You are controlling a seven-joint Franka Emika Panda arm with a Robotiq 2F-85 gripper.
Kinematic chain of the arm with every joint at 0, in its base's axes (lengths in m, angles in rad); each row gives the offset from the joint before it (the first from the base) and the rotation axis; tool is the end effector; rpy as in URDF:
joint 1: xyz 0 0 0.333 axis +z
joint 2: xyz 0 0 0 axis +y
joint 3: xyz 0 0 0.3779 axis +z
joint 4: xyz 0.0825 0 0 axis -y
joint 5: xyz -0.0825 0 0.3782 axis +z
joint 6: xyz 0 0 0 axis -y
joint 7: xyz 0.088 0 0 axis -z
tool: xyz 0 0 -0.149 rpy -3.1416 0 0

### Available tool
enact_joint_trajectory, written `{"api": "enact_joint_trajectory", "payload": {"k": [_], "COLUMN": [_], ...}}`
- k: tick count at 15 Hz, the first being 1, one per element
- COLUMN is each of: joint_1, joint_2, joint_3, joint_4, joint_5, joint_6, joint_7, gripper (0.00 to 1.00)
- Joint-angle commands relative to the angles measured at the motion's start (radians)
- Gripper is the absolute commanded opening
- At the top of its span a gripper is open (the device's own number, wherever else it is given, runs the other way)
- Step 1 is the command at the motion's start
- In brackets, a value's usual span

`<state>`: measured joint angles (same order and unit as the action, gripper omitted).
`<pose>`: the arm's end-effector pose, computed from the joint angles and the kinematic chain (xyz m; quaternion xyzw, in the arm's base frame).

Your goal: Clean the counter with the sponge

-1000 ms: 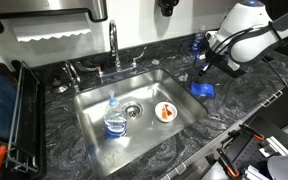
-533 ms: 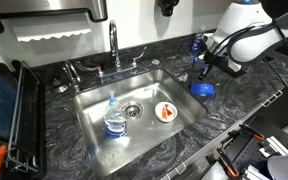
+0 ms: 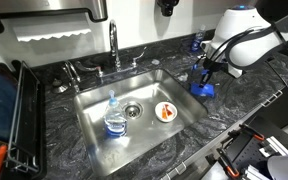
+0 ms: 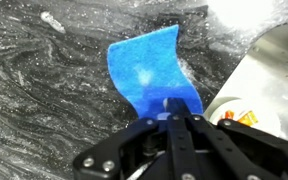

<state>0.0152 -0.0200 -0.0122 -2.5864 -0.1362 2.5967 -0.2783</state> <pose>0.4424 0.0011 0.2938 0.9796 0.1969 0.0100 0.0378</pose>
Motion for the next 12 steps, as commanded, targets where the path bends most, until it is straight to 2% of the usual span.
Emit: {"api": "enact_joint_trajectory", "payload": {"k": [1,12], "joint_1": [0.003,0.003], "joint_2": [0.004,0.085], "joint_3": [0.011,0.013], "joint_4": [-0.031,-0.052], "joint_5": [0.023,-0.032], "joint_6": [0.022,0.19], "joint_7": [0.004,0.118], "gripper": [0.0,0.0]}}
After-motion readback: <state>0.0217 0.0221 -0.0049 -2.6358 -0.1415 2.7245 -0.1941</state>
